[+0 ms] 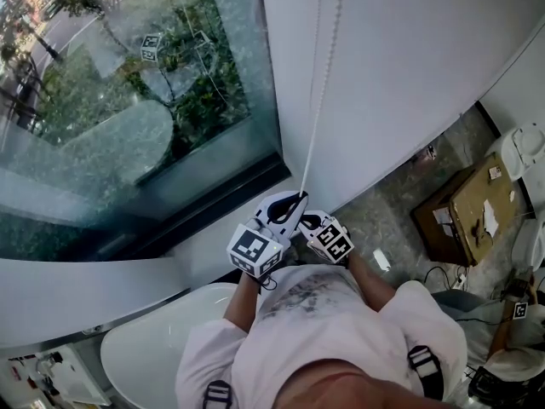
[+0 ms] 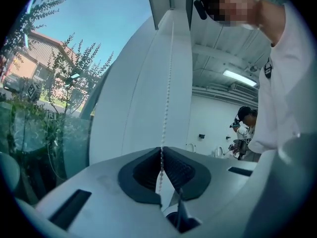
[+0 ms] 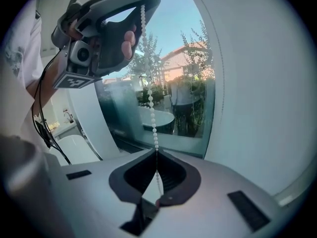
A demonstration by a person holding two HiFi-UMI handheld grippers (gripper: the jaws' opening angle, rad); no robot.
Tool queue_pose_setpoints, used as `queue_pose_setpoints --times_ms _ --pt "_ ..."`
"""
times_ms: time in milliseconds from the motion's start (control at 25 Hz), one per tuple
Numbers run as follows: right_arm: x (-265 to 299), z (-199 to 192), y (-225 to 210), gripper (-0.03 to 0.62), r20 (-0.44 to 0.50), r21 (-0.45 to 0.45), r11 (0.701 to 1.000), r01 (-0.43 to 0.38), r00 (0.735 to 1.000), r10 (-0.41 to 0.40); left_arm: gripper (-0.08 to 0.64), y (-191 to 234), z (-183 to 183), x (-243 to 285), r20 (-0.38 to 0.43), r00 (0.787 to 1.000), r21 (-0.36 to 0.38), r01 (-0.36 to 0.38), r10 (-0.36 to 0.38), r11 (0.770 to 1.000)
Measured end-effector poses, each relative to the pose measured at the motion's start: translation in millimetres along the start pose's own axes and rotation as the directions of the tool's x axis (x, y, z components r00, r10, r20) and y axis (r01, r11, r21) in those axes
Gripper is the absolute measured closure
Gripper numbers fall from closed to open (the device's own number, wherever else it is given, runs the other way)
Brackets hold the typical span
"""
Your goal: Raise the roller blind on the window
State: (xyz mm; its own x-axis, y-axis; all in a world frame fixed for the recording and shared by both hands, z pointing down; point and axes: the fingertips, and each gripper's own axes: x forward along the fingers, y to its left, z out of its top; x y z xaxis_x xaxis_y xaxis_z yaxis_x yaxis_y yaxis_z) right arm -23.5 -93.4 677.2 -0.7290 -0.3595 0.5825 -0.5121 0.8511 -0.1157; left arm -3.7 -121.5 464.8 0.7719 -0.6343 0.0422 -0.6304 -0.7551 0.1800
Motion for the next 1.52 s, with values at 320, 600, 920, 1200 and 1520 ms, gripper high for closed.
queue_pose_setpoints --times_ms 320,600,920,1200,1520 --pt "6 -17 1 0.529 -0.025 0.009 1.000 0.003 1.000 -0.002 0.546 -1 -22 -1 -0.040 0.999 -0.001 -0.006 0.006 1.000" --pt "1 -19 7 0.529 -0.034 -0.022 1.000 -0.012 0.999 0.011 0.546 -2 -18 -4 -0.007 1.000 -0.011 -0.013 0.013 1.000" --pt "-56 33 14 0.432 0.099 0.001 1.000 -0.028 0.995 0.027 0.545 8 -18 -7 -0.005 0.999 0.008 -0.054 0.054 0.998" --pt "-140 159 19 0.422 0.350 -0.052 0.998 0.042 0.937 -0.021 0.546 12 -16 -9 -0.007 0.998 0.021 -0.064 0.064 0.998" --pt "-188 265 27 0.422 0.533 -0.100 0.992 0.077 0.846 -0.012 0.545 13 -16 -10 -0.006 0.998 0.021 -0.057 0.058 0.998"
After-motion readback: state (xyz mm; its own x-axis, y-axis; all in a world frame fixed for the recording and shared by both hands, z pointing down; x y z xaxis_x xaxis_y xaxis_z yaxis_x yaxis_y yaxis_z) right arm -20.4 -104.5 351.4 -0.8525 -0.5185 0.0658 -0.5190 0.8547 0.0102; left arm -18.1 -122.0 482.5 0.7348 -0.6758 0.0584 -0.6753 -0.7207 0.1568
